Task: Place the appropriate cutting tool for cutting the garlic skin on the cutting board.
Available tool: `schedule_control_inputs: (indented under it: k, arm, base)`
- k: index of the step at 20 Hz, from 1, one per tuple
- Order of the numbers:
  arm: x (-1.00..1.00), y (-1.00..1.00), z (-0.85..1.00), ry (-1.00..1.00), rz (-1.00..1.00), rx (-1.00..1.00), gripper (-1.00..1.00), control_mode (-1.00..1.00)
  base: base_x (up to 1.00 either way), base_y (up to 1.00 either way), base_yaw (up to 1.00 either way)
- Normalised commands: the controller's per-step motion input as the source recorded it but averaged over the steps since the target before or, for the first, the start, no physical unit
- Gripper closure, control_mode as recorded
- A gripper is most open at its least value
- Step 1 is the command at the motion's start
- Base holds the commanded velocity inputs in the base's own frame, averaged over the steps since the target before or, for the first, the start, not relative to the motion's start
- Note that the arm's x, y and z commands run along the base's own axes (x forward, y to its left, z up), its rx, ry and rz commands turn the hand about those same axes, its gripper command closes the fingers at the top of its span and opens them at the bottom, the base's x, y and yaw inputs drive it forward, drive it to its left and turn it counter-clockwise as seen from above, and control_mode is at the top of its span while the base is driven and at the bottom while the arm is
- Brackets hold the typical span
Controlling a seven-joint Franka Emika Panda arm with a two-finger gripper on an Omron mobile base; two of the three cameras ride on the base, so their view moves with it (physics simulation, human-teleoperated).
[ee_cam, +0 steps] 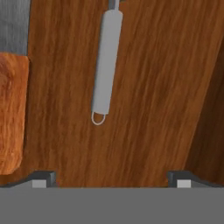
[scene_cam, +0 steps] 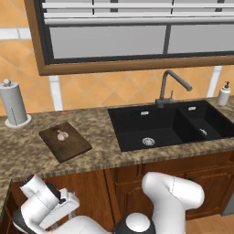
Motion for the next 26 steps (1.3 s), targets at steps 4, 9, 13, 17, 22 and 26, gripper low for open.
schedule_control_inputs:
  k: [4,9,13,17,22,26]
  arm:
    - [0.1,0.31,-0.01,-0.02,-0.06,0.04,-1.0,-1.0]
    - [0.0,0.2,-0.26,-0.03,-0.06,0.09,-1.0,-1.0]
    - [0.0,0.0,-0.17,-0.08,-0.04,0.08,-1.0,-1.0]
    - [0.11,0.01,-0.24,-0.03,-0.05,0.07,-1.0,-1.0]
    - [0.24,0.07,-0.32,0.0,-0.01,0.09,-1.0,-1.0]
    - [0.0,0.16,-0.41,0.0,0.0,0.06,-1.0,-1.0]
  base:
    - [0.0,0.0,0.0]
    - [0.0,0.0,0.0]
    - [0.0,0.0,0.0]
    - [0.0,0.0,0.0]
    - [0.0,0.0,0.0]
    - [0.0,0.0,0.0]
